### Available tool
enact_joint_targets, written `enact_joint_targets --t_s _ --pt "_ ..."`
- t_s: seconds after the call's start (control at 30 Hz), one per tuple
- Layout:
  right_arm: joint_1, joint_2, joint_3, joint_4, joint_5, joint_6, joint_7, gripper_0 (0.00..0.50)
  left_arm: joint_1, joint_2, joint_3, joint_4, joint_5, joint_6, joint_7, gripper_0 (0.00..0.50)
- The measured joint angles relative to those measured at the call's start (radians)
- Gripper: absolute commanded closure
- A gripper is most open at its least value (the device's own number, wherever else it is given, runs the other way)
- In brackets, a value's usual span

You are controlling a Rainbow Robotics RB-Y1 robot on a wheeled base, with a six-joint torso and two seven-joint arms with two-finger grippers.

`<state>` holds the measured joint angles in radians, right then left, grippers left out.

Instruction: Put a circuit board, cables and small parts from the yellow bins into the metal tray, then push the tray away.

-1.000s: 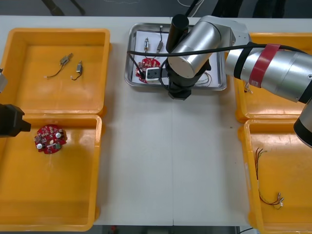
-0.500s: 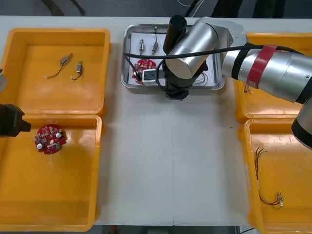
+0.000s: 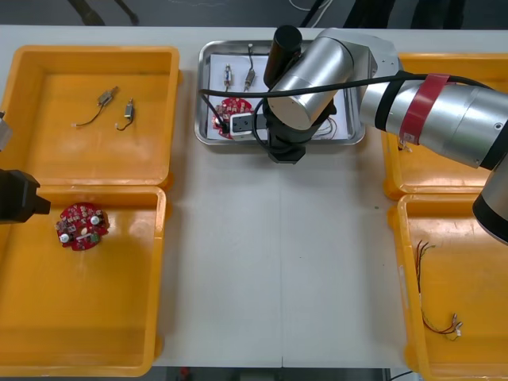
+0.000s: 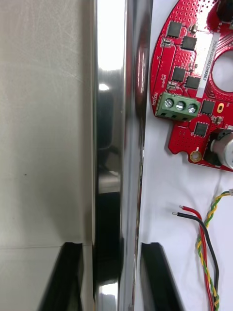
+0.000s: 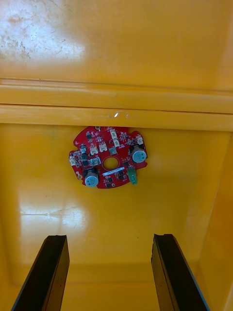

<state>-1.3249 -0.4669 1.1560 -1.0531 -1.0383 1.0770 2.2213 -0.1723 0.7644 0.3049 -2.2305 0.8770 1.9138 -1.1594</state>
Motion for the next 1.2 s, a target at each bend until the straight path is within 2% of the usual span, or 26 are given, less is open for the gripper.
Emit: enact_joint_targets --t_s 0.2,0.3,0.63,0.97,1.1,1.2 --pt "-0.001 0.003 0.0 0.0 -0.002 -0.001 0.001 0.0 0.0 0.0 0.0 0.0 0.0 0.0 0.0 0.0" --pt "-0.008 0.003 -0.001 -0.001 -0.027 0.019 0.001 0.0 0.0 0.0 0.0 0.0 0.0 0.0 0.0 0.0" --pt "-0.02 -0.003 -0.136 -0.069 -0.14 0.264 0.001 0.0 0.0 0.0 0.0 0.0 0.0 0.0 0.0 0.0" --pt "-0.012 -0.069 -0.221 -0.265 -0.17 0.505 0.001 0.0 0.0 0.0 0.0 0.0 0.0 0.0 0.0 0.0" --pt "0.031 -0.12 -0.305 -0.372 -0.174 0.603 -0.006 0.0 0.0 0.0 0.0 0.0 0.0 0.0 0.0 0.0" --pt "0.079 -0.172 -0.372 -0.486 -0.177 0.669 -0.069 0.0 0.0 0.0 0.0 0.0 0.0 0.0 0.0 0.0"
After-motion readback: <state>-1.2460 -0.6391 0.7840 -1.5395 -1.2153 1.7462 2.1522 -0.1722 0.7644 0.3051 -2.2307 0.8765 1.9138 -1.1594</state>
